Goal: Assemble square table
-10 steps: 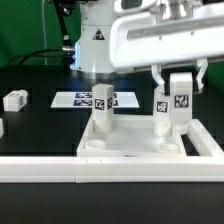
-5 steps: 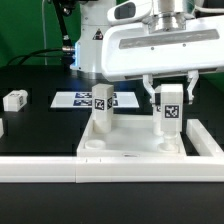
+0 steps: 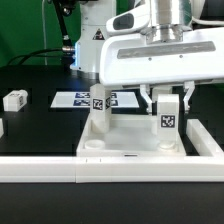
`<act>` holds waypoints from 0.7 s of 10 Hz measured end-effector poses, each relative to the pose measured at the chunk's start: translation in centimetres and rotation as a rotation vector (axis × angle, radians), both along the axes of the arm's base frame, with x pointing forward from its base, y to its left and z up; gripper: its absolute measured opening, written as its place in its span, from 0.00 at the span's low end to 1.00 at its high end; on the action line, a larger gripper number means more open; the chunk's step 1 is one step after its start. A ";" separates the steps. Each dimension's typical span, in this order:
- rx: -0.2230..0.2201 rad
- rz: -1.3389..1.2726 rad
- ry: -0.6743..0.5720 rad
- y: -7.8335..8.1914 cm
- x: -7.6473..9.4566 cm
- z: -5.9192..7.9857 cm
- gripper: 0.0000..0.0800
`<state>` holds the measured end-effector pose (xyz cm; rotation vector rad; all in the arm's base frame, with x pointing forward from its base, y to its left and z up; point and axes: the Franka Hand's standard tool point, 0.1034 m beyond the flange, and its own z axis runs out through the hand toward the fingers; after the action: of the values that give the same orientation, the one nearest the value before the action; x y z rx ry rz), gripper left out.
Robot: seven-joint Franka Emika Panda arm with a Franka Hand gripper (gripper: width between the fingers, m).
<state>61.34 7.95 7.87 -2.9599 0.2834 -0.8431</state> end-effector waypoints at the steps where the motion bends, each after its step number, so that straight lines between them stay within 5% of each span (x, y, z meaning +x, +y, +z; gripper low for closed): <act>1: -0.004 0.003 -0.003 0.2 -0.1 -0.4 0.36; 7: -0.015 -0.006 -0.060 3.5 -0.2 -0.6 0.36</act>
Offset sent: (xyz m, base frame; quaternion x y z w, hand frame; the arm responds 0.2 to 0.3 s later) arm -0.0108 0.0201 -0.0200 -0.0518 0.0379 -0.0013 0.9979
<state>61.15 11.44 7.28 -2.9424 0.2853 -0.9362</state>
